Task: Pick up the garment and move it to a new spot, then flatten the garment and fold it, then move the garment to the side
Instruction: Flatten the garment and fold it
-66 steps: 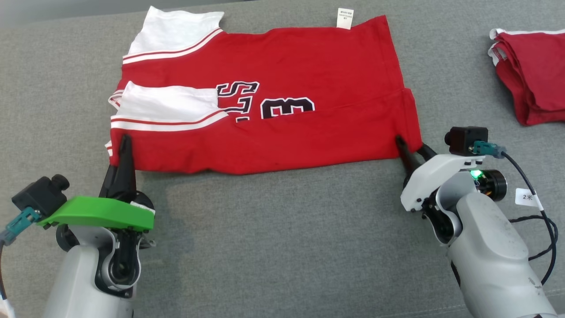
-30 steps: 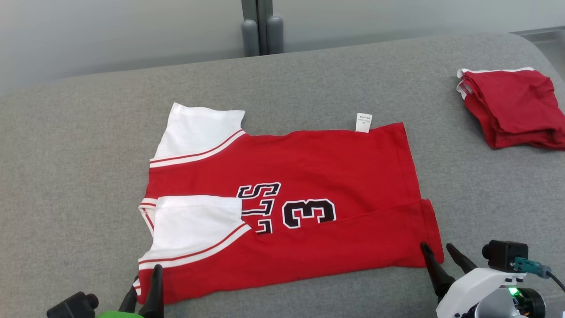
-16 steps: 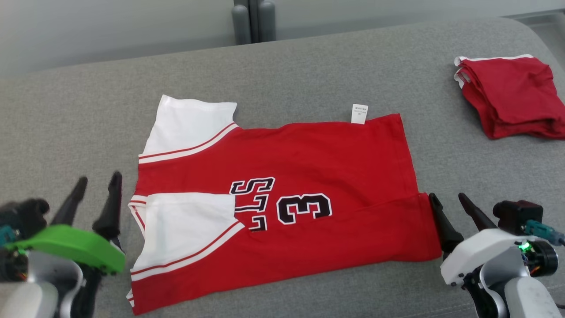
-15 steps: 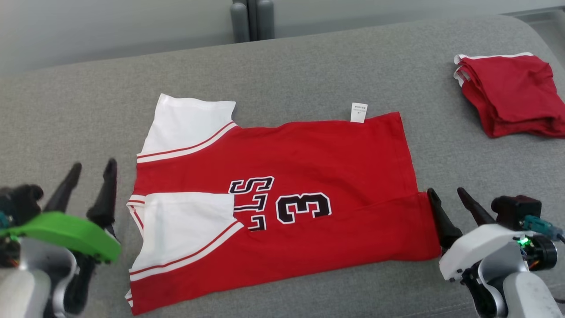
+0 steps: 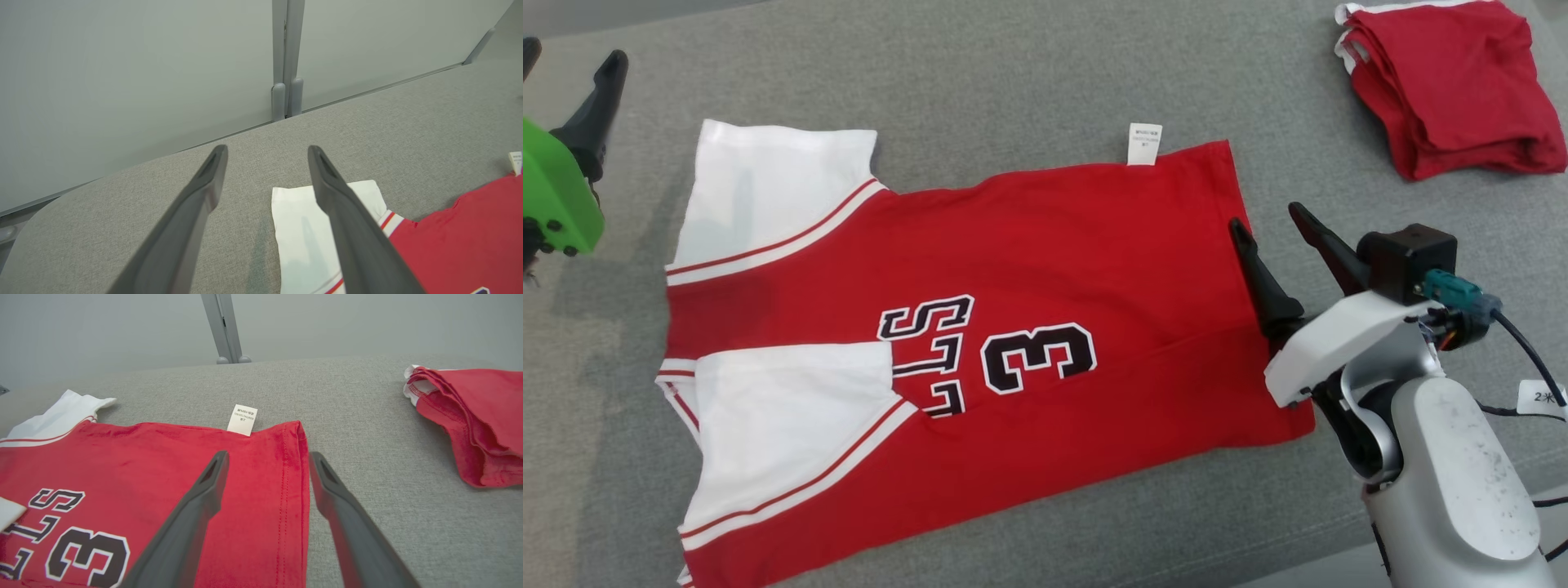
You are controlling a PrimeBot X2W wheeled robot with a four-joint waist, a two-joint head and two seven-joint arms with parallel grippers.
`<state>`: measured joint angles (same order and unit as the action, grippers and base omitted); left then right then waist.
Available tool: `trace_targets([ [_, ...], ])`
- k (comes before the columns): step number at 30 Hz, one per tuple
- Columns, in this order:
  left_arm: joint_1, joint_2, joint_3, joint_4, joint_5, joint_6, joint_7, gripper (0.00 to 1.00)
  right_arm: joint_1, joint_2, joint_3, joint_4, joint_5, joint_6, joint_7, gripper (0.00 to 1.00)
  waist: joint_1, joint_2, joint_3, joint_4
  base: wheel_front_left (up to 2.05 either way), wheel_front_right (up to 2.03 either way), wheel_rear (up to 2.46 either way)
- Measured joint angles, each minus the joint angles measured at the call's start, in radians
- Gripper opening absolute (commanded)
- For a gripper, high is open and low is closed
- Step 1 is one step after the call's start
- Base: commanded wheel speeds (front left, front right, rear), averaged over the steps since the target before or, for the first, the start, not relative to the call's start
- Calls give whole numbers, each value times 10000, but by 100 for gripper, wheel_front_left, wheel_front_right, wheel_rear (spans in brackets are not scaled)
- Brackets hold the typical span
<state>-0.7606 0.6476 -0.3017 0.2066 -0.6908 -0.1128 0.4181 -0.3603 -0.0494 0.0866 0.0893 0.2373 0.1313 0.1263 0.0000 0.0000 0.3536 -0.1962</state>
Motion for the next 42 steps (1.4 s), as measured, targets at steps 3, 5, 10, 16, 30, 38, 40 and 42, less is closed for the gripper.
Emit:
trace_targets([
  [3,-478,61,-362,520,-54,-92,428,100,-327,0,247,130,27,0,-102,100,0,0,404,-278,0,0,0],
  [5,-649,111,-550,782,-163,-105,650,100,-484,-4,355,213,82,0,-188,100,0,0,654,-454,0,0,0],
  [10,-766,418,-767,1258,-485,-146,1041,100,-768,-4,566,502,257,0,-481,100,0,0,1267,-865,0,0,0],
  [16,-783,869,-769,1475,-773,-159,1315,100,-908,-2,725,786,447,0,-803,100,0,0,1831,-1232,0,0,0],
  [30,-779,1058,-890,1049,-1181,-161,1655,16,-1301,0,915,1191,564,0,-1097,100,0,0,2202,-1532,0,0,0],
  [38,-765,876,-924,943,-1003,-136,965,0,-1935,0,970,1216,132,0,-918,100,0,0,2099,-1325,0,0,0],
  [40,-765,794,-922,918,-997,-136,694,0,-2175,-19,974,1267,-44,0,-790,100,1,0,2054,-1231,0,0,0],
  [42,-765,662,-949,851,-984,-138,359,0,-2473,-155,974,1371,-209,0,-616,100,0,0,1999,-1103,0,0,0],
])
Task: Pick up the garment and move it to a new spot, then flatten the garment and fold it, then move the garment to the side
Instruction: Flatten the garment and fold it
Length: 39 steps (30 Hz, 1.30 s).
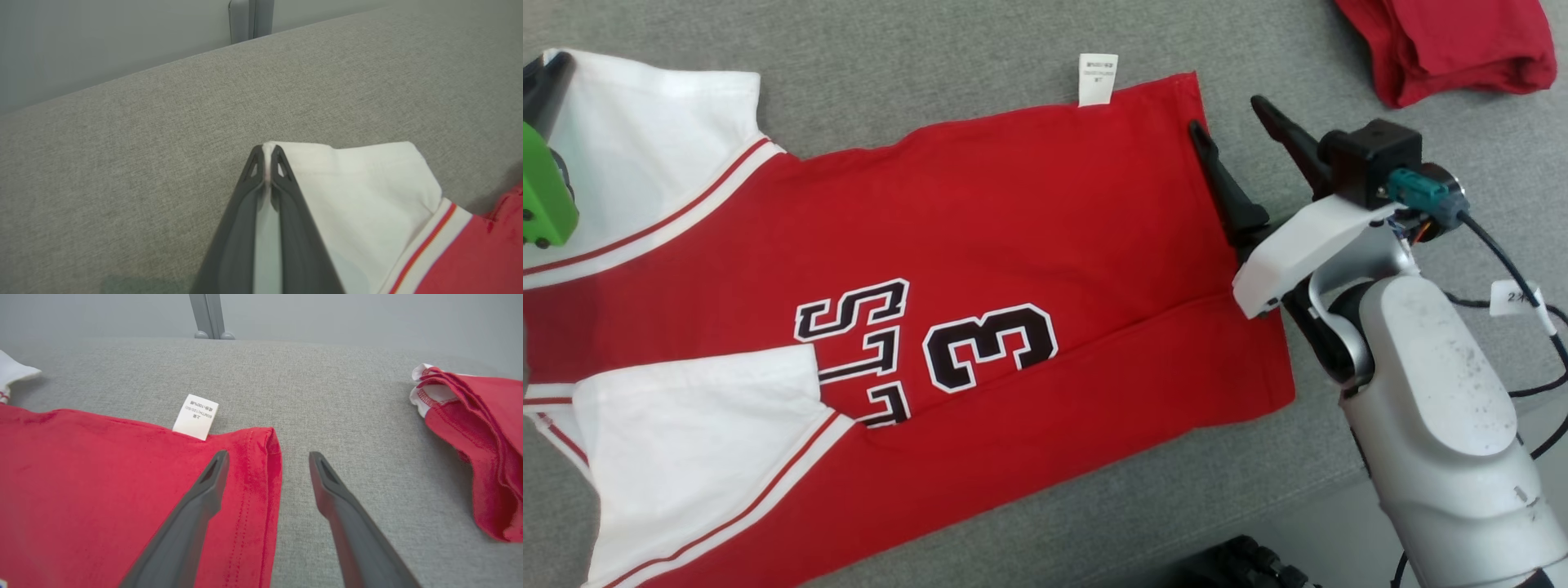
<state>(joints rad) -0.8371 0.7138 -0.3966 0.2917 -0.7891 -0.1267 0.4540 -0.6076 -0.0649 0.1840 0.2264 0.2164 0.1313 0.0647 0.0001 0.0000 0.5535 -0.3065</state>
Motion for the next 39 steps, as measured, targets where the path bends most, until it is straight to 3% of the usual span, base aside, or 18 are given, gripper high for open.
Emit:
trace_targets([
  [8,127,-341,-155,-596,-21,-12,-1114,0,-1192,-754,297,888,-119,0,953,100,0,0,-200,647,0,0,0],
  [16,474,-587,-403,-915,-100,-23,-1793,0,-1962,-1231,629,2286,681,0,2006,100,0,0,-318,1356,0,0,0],
  [17,502,-625,-437,-903,-111,-23,-1864,0,-2045,-1308,715,2443,744,0,2098,95,0,0,-335,1433,0,0,0],
  [18,511,-654,-468,-892,-113,-23,-1904,0,-2097,-1358,771,2558,788,0,2148,63,0,0,-351,1490,0,0,0],
  [20,512,-734,-545,-838,-127,-25,-2006,0,-2218,-1482,932,2782,886,0,2232,17,0,0,-399,1612,0,0,0],
  [22,514,-792,-614,-773,-155,-25,-2138,0,-2298,-1549,1028,2899,961,0,2190,0,0,0,-464,1688,0,0,0],
  [32,1064,-980,-1007,-780,-531,-38,-3168,0,-2139,-1726,1214,3356,1005,0,736,0,0,0,-1166,1838,0,0,0],
  [39,2976,-819,-928,-1546,-1022,58,-3994,0,-634,-2025,1281,2767,1310,0,-113,0,0,0,-1878,1999,0,0,0],
])
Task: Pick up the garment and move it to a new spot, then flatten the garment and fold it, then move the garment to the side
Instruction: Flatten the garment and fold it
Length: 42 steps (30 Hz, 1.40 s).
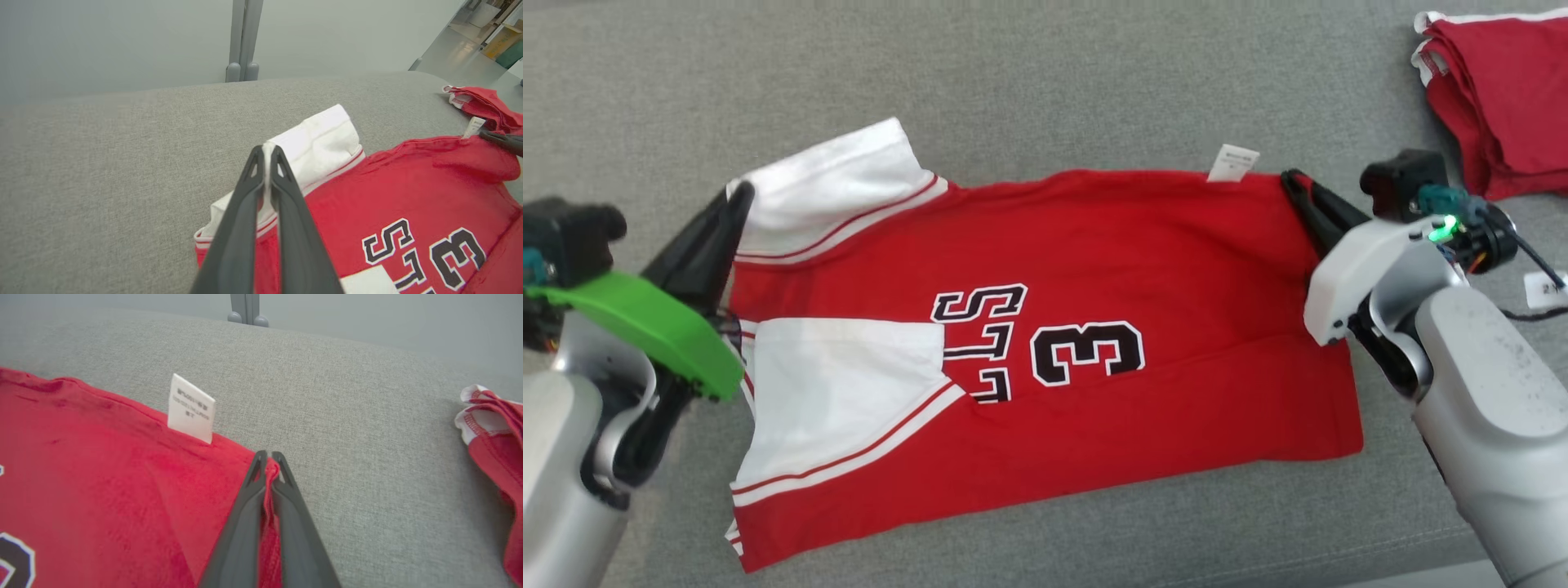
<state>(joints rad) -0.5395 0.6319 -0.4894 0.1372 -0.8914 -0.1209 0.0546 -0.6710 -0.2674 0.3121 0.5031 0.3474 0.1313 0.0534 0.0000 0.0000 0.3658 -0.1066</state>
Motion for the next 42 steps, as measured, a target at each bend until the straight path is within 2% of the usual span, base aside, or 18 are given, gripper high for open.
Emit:
trace_targets([
  [7,2189,86,132,-773,-439,512,-708,0,1738,-249,-403,-1076,13,0,-142,0,0,0,-735,195,0,0,0],
  [12,3314,-201,15,-1097,-662,788,-1103,0,2867,-123,-696,-1756,-54,0,8,0,0,0,-1116,312,0,0,0],
  [21,3870,-652,-58,-380,-949,773,-1588,0,3598,111,-1160,-2278,-648,0,165,0,0,0,-1271,339,0,0,0],
  [22,3895,-683,-79,-307,-961,757,-1615,0,3646,157,-1183,-2291,-696,0,163,5,0,0,-1283,334,0,0,0],
  [23,3923,-719,-115,-224,-972,709,-1636,0,3721,217,-1212,-2295,-750,0,146,33,0,0,-1302,328,0,0,0],
  [24,3974,-761,-134,-136,-991,681,-1701,5,3797,272,-1260,-2301,-805,0,65,77,0,0,-1329,322,0,0,0],
  [25,4026,-815,-132,-77,-1026,673,-1753,38,3866,330,-1348,-2305,-836,0,-10,100,0,0,-1355,318,0,0,0],
  [26,4106,-859,-138,-19,-1028,654,-1845,87,3959,403,-1463,-2303,-838,0,-71,100,0,0,-1394,312,0,0,0],
  [27,4185,-894,-123,25,-1055,635,-1948,100,4069,489,-1580,-2293,-851,0,-123,100,-1,0,-1440,307,0,0,0],
  [36,4789,-1191,94,-178,-892,694,-2838,100,4979,1258,-2982,-2456,-1191,0,-694,100,0,0,-1920,289,0,0,0],
  [42,4840,-1779,314,-230,-322,953,-3108,100,5109,1778,-3720,-2545,-1630,0,-997,100,-1,0,-2185,307,0,0,0],
])
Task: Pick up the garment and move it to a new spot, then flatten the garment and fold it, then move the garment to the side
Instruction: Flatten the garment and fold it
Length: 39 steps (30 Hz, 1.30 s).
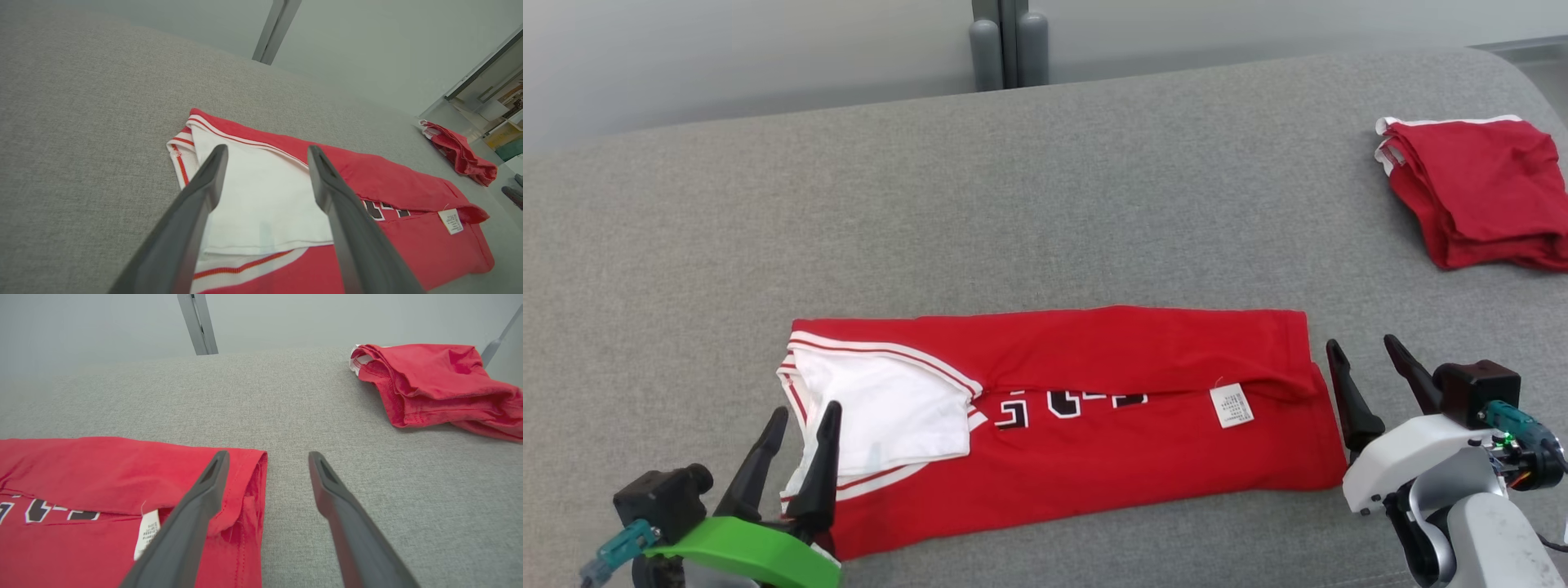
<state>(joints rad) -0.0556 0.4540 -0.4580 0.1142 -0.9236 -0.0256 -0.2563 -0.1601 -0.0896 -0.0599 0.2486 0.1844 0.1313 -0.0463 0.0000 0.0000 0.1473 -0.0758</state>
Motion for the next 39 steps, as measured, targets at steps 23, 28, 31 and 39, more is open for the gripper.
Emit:
trace_targets([
  [23,-69,-1641,1014,940,1714,-337,-61,100,-1009,405,-44,4263,-318,0,-1674,100,0,0,-8,688,0,0,0],
  [28,-41,-1852,1218,1064,1960,-437,-61,100,-1317,399,75,4963,-257,0,-1883,8,0,0,-48,660,0,0,0],
  [31,-13,-1900,1317,1147,2136,-477,-61,100,-1569,412,228,5331,-192,6,-1950,0,0,0,-68,580,0,0,0],
  [39,54,-2033,1787,1170,2523,-541,-61,100,-2105,441,-694,5616,-757,6,-2021,0,0,0,-225,198,0,0,0],
])
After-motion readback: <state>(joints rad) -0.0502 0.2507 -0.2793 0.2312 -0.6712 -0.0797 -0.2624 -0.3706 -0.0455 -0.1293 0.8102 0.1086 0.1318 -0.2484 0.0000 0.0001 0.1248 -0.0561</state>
